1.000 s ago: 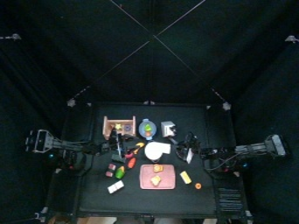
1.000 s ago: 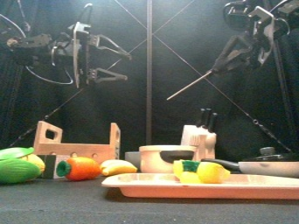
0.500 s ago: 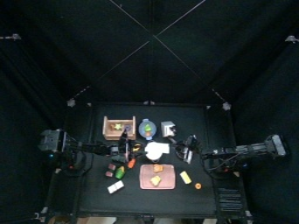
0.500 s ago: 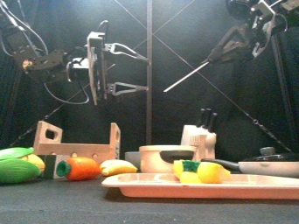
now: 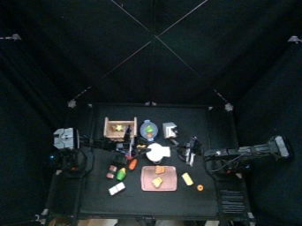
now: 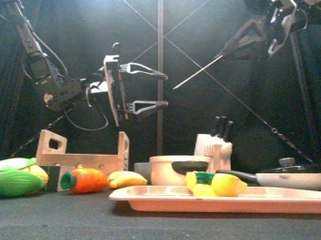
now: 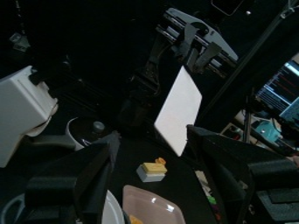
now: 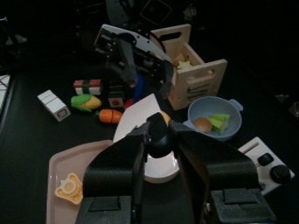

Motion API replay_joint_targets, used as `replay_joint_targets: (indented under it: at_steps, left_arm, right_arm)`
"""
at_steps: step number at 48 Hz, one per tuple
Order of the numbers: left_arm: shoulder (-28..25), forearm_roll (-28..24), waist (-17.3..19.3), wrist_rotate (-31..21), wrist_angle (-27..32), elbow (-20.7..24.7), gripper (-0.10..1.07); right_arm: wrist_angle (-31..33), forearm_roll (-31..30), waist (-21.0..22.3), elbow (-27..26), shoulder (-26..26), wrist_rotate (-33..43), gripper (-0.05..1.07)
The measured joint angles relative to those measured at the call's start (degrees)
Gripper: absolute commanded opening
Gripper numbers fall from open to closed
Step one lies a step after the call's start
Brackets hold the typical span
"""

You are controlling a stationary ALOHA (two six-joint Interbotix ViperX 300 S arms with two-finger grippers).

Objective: Grab cleaver with other hand

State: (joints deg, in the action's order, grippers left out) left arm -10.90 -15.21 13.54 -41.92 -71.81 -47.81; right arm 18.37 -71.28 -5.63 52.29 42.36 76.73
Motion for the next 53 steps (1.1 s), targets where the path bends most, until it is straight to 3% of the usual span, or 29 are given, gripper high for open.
replay_joint_targets:
  at_steps: [19, 36, 53]
  left_arm:
    - [-1.05, -4.83, 0.00, -3.16, -2.11, 4.13, 0.95]
    - [-2.90, -5.01, 0.00, -8.35, -7.91, 4.57, 0.95]
    - [-4.04, -3.87, 0.00, -12.66, -9.67, 5.19, 0.91]
  right_arm:
    - [-0.18, -0.35, 0.09, 0.09, 0.00, 0.00, 0.65]
    - [-0.18, -2.20, 0.53, 0.00, 0.26, 0.09, 0.65]
    - [-0.18, -3.60, 2.20, 0.00, 1.41, 0.00, 0.65]
